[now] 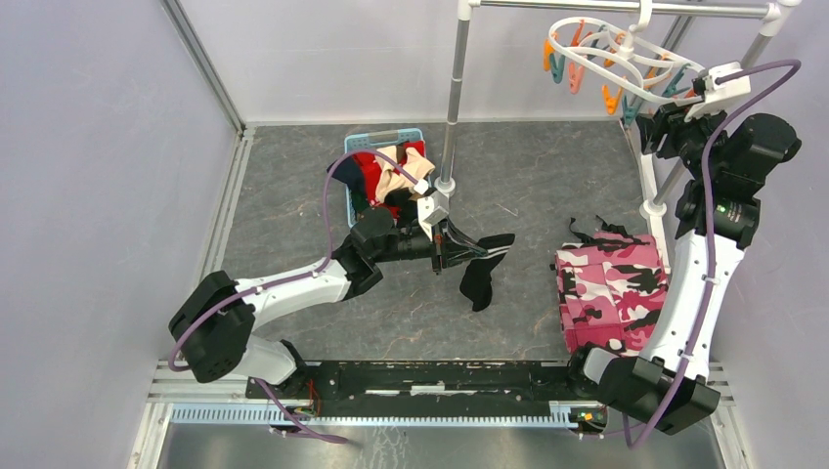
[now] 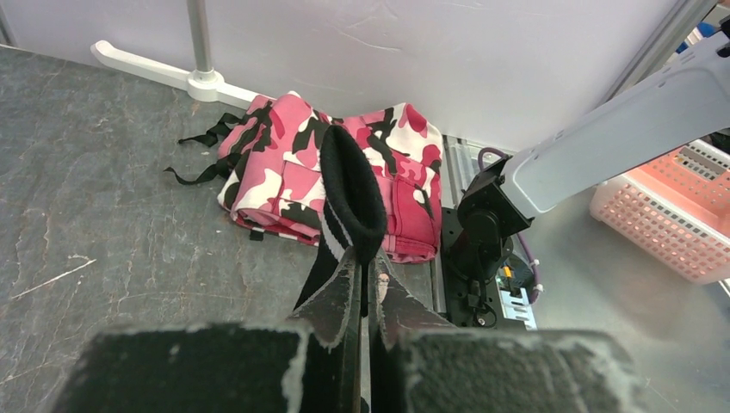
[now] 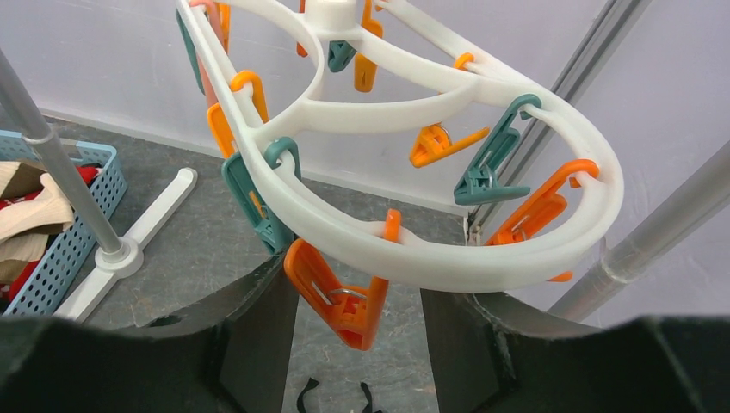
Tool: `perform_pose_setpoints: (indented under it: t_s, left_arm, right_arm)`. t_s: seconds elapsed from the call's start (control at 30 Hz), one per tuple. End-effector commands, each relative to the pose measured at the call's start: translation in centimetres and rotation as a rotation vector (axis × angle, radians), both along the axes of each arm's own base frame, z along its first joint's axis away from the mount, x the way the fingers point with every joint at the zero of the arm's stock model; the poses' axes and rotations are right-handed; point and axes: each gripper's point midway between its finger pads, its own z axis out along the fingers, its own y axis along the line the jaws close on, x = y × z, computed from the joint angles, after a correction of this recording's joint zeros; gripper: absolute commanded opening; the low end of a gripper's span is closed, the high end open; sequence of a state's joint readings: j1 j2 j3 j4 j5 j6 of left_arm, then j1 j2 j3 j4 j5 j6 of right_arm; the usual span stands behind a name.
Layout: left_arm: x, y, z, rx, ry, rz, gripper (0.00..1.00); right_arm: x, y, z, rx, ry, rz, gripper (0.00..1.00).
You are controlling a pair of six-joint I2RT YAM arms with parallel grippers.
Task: Clip the socks to the hanger
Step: Open the clamp at the hanger.
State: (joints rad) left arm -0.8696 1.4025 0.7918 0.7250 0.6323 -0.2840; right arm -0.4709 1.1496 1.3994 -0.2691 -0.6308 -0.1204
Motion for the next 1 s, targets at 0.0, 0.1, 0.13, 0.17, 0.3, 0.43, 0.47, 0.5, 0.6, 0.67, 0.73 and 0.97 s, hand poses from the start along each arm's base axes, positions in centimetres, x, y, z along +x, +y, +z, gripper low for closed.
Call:
perform_pose_setpoints:
  t_s: [0.0,0.1,0.13,0.17,0.3,0.43,0.47,0.5,0.6,0.67,0.73,0.97]
  left_arm:
    - [0.0,-0.1,1.5,-0.05,-0.01,-0.022,0.02]
    - [-0.1,-0.2,1.7,-0.056,-0.007,-0.031,0.02]
    - [-0.1,-0.2,1.7,-0.056,-0.002,-0.032,0.02]
    - [-0.1,-0.2,1.7,-0.057,0.0,-0.034,0.02]
    - [-0.2,-0.3,1.7,-0.056,0.007,-0.042,0.02]
    - [-0.3,-0.3,1.8,-0.059,0.011,-0.049,0.02]
    - [-0.3,-0.3,1.8,-0.06,0.012,-0.052,0.02]
    - [-0.4,-0.3,1.9,-0.061,0.013,-0.054,0.02]
    - [-0.4,-0.3,1.9,-0.062,0.016,-0.059,0.02]
    - [-0.5,-0.3,2.0,-0.063,0.016,-0.06,0.02]
    - [-0.5,-0.3,2.0,-0.064,0.017,-0.059,0.02]
    - [-0.5,-0.3,1.9,-0.061,0.019,-0.063,0.02]
  right_arm:
    - [-0.3,0.1,2.9,-0.015,-0.078,-0.018,0.57]
    - [-0.5,0.1,3.0,-0.021,-0.081,-0.026,0.53]
    - [-0.5,0.0,2.9,-0.021,-0.079,-0.026,0.51]
    - [-0.6,0.0,3.0,-0.022,-0.08,-0.029,0.5]
    - [-0.8,-0.1,2.9,-0.027,-0.078,-0.043,0.51]
    - [-1.1,-0.3,3.1,-0.039,-0.081,-0.058,0.55]
    - [-1.2,-0.3,3.1,-0.042,-0.081,-0.063,0.55]
    - [-1.3,-0.4,3.1,-0.043,-0.081,-0.066,0.55]
    - [-1.3,-0.4,3.3,-0.045,-0.086,-0.069,0.55]
    - [-1.3,-0.4,3.4,-0.044,-0.087,-0.071,0.55]
    - [-1.2,-0.5,3.5,-0.043,-0.088,-0.074,0.54]
    - [-0.9,-0.8,3.1,-0.041,-0.078,-0.08,0.48]
